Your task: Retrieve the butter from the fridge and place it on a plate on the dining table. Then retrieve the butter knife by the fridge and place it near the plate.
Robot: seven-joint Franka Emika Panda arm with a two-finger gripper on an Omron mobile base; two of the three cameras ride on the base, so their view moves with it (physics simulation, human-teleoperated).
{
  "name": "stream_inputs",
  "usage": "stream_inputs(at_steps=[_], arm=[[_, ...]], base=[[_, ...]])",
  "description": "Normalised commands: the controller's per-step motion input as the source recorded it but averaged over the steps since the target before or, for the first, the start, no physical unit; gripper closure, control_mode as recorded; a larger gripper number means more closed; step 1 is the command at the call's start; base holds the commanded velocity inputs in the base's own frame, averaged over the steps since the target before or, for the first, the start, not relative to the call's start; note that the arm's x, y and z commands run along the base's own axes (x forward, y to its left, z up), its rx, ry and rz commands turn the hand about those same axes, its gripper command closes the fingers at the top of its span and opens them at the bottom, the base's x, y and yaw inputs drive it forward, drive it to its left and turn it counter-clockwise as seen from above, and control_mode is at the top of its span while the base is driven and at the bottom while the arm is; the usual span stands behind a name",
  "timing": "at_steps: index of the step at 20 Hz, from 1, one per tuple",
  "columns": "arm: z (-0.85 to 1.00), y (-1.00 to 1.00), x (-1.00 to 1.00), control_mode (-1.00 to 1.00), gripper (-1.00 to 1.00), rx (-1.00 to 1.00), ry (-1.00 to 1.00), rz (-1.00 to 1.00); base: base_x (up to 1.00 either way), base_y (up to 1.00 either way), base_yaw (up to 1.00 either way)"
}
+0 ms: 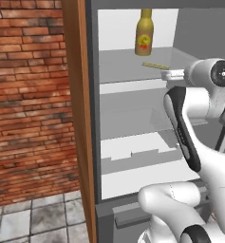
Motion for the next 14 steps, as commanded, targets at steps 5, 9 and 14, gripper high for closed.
stream_inputs(at_steps=[5,9,14], arm=[[0.24,0.0,0.28,-1.0,-1.0,0.01,0.04,0.07],[-0.08,0.0,0.38,-1.0,-1.0,0.01,0.02,0.08],[0.05,-0.06,0.56,-1.0,-1.0,0.0,0.11,0.08]], base=[[0.0,0.0,0.0],[0.0,0.0,0.0],[0.0,0.0,0.0]])
